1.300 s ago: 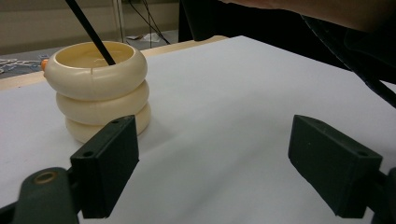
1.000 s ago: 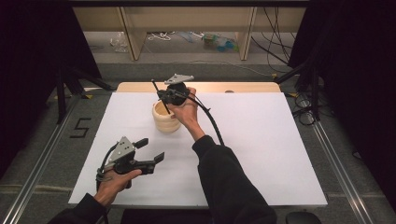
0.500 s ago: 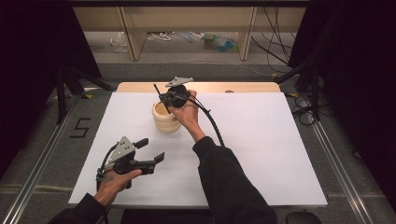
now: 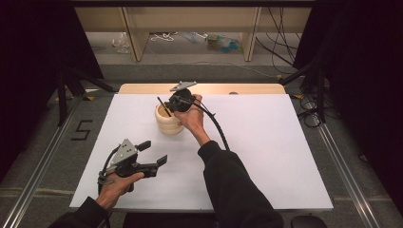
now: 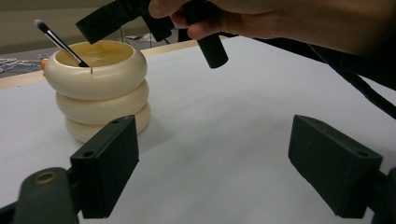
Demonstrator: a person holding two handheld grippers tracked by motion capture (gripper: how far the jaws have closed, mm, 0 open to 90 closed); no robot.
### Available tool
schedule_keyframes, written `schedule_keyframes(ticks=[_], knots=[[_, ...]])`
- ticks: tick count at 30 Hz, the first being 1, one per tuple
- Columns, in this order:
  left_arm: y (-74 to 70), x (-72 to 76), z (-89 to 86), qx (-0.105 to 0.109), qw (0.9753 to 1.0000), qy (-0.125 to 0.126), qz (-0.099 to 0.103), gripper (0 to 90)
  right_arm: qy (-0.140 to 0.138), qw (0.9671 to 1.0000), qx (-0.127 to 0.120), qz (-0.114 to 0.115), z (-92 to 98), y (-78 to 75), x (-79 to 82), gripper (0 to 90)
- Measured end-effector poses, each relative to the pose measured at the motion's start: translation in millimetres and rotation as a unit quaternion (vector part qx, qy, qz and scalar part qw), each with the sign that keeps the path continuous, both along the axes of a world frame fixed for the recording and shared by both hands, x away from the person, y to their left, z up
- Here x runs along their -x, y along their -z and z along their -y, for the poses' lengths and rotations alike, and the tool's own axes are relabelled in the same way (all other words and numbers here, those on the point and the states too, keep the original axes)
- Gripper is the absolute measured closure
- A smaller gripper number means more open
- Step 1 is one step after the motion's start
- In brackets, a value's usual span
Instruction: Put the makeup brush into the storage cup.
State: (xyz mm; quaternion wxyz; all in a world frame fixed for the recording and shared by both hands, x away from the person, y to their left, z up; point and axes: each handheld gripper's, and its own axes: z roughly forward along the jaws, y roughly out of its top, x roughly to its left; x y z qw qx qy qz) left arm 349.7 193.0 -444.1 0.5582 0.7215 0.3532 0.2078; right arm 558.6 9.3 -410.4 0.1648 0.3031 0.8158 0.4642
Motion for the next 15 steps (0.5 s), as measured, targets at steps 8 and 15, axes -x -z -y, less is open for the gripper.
schedule_keyframes(ticks=[8, 15], knots=[[0.2, -0.1, 0.3, -0.001, 1.0, -0.002, 0.0, 15.8, 0.005, 0.9999, -0.012, 0.006, 12.2, -11.0, 6.5, 48.6], [0.2, -0.3, -0.2, -0.002, 1.0, -0.005, 0.001, 15.7, -0.003, 0.9998, -0.013, 0.016, 30.8, -24.7, 19.9, 37.1]])
